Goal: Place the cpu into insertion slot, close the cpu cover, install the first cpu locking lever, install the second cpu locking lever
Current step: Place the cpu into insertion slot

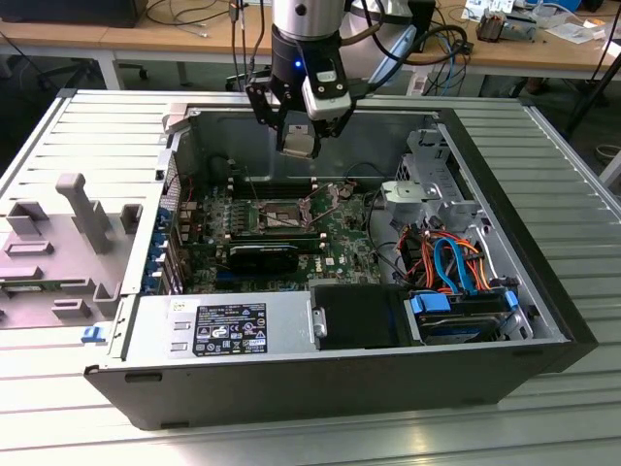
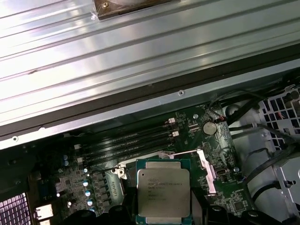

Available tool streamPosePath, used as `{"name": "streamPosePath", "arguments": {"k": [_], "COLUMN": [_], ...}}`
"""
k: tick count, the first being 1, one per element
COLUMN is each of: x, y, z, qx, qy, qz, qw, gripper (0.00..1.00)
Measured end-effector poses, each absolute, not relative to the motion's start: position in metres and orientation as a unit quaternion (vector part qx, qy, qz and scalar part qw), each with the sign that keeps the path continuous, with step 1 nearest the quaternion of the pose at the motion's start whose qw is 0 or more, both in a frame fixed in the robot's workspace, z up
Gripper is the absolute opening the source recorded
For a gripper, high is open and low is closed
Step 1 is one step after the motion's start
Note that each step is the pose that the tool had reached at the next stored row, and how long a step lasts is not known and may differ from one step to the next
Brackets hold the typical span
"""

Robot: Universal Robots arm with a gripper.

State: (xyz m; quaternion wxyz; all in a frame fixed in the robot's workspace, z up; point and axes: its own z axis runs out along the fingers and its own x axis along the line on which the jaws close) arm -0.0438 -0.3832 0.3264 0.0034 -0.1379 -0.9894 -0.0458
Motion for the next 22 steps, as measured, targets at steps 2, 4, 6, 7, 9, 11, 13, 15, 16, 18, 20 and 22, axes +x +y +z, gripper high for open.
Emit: {"name": "streamPosePath", "arguments": {"k": [2, 4, 6, 7, 9, 11, 13, 15, 16, 18, 20, 22], "x": [-0.0438, -0.0438, -0.0438, -0.0438, -0.0438, -0.0438, -0.0438, -0.0438, -0.0438, -0.0438, -0.0438, -0.0438], "y": [-0.3832, -0.3832, -0.3832, -0.3832, -0.3832, -0.3832, -0.3832, -0.3832, -0.3832, -0.3832, -0.3832, -0.3832], "z": [0.3264, 0.3263, 0.3263, 0.3262, 0.3262, 0.3262, 0.3261, 0.3261, 0.3260, 0.3260, 0.3259, 0.3259], "qx": [-0.142, -0.146, -0.150, -0.153, -0.157, -0.162, -0.168, -0.171, -0.172, -0.174, -0.178, -0.180], "qy": [-0.989, -0.988, -0.988, -0.987, -0.986, -0.986, -0.985, -0.984, -0.984, -0.984, -0.983, -0.983], "qz": [-0.046, -0.046, -0.046, -0.046, -0.046, -0.046, -0.046, -0.046, -0.046, -0.046, -0.046, -0.046], "qw": [0.003, 0.003, 0.003, 0.003, 0.002, 0.002, 0.002, 0.002, 0.002, 0.002, 0.002, 0.001], "gripper": [0.55, 0.55, 0.55, 0.55, 0.55, 0.55, 0.55, 0.55, 0.55, 0.55, 0.55, 0.55]}}
